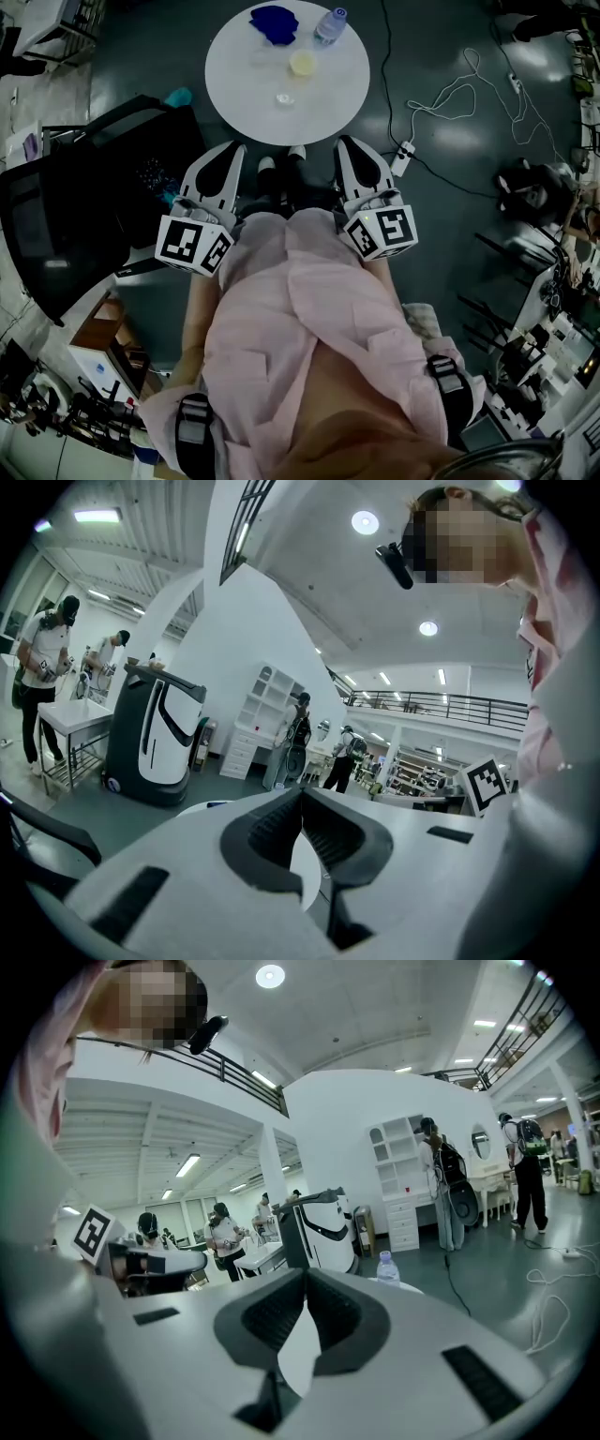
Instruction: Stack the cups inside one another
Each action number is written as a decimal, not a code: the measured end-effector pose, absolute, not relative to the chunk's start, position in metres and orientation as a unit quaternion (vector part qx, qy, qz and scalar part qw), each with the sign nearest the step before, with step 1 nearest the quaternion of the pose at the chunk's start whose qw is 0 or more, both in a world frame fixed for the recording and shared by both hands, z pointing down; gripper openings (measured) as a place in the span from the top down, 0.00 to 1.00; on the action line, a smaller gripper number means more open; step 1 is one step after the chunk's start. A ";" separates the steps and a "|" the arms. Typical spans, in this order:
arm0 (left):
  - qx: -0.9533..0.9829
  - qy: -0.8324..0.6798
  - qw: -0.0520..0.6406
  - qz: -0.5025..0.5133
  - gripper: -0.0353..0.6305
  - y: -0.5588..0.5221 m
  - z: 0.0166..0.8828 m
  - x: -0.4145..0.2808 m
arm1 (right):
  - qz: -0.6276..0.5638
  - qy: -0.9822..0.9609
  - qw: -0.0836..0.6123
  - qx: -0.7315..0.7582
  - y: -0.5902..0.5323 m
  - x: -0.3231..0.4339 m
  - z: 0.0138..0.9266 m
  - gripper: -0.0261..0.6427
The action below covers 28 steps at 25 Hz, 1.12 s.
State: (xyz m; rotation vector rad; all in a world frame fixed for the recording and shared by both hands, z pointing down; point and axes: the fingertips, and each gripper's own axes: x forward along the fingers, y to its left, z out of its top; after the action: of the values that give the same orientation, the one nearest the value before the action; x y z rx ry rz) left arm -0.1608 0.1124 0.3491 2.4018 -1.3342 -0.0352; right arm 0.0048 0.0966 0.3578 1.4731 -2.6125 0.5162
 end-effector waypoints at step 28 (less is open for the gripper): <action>0.808 -0.571 0.135 -0.056 0.91 0.019 0.330 -0.116 | 0.166 -0.880 0.043 0.444 -0.006 0.071 0.364 0.92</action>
State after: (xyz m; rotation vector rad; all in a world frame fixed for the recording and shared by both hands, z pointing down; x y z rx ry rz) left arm -0.1165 0.0188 0.3304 2.3422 -1.6538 -0.1609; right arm 0.0711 -0.0063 0.3636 1.3564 -2.6906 0.5067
